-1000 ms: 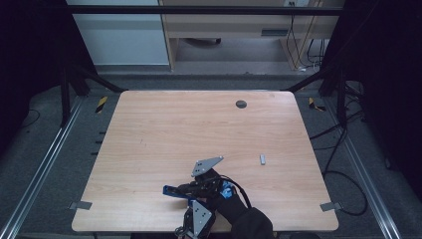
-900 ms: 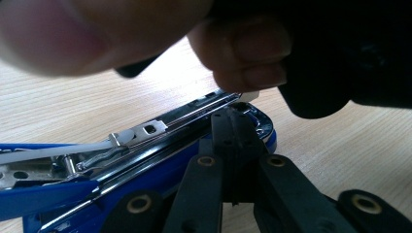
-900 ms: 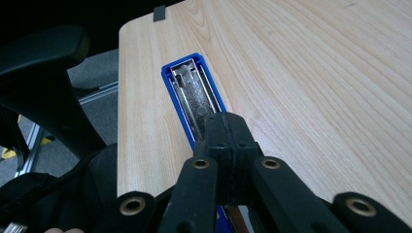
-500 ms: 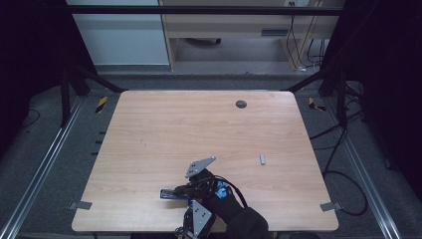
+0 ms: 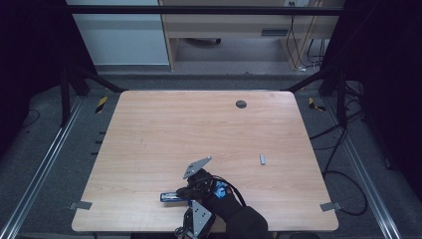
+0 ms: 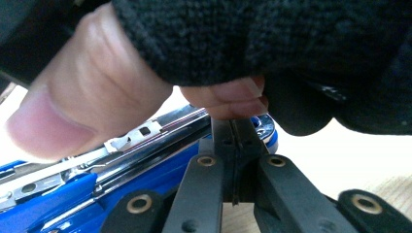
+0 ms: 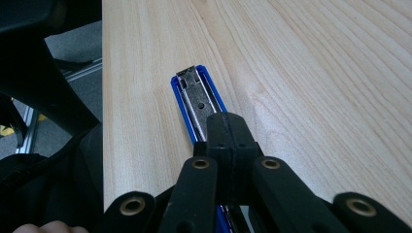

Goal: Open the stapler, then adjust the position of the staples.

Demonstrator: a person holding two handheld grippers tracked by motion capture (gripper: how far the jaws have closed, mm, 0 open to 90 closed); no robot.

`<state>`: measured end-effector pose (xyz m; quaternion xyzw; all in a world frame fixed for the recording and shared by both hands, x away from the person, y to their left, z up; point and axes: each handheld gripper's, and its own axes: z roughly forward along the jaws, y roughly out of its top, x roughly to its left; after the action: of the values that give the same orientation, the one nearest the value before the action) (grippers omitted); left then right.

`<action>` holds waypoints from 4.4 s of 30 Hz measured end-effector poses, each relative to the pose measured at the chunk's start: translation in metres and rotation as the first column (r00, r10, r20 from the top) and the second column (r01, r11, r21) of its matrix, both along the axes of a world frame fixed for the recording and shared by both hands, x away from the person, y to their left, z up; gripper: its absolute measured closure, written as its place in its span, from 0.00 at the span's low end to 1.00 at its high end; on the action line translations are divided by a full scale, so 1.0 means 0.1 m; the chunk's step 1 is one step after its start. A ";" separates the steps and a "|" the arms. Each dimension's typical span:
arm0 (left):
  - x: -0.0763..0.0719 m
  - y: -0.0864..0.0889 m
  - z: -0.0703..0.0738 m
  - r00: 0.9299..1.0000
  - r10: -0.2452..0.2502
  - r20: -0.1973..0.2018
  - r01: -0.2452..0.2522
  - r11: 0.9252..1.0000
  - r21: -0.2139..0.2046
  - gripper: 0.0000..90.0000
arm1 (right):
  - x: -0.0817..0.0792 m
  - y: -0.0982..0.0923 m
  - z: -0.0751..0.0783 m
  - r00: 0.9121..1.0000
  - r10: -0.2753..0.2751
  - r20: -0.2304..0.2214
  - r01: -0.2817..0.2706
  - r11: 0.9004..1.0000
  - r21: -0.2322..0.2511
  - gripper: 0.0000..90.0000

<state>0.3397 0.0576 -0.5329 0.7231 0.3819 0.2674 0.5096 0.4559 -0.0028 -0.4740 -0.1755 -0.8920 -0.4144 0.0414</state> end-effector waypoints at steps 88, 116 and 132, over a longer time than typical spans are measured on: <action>0.85 2.41 0.71 0.987 0.095 -0.127 -0.077 0.987 0.138 0.44 | 0.47 -2.26 0.15 0.668 -0.709 0.227 0.736 0.675 -0.057 0.61; 0.89 2.37 0.66 0.985 0.102 -0.140 -0.076 0.981 0.179 0.45 | 0.71 -2.17 -0.09 0.656 -0.728 0.198 0.754 0.635 -0.165 0.75; 0.88 2.38 0.67 0.985 0.105 -0.135 -0.080 0.981 0.178 0.46 | 0.75 -2.17 -0.14 0.658 -0.730 0.186 0.752 0.626 -0.204 0.83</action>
<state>0.4280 0.2953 -0.4655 0.7631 0.4267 0.2698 0.4035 0.5305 -0.2202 -0.4885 -0.5129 -0.7881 -0.2793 -0.1945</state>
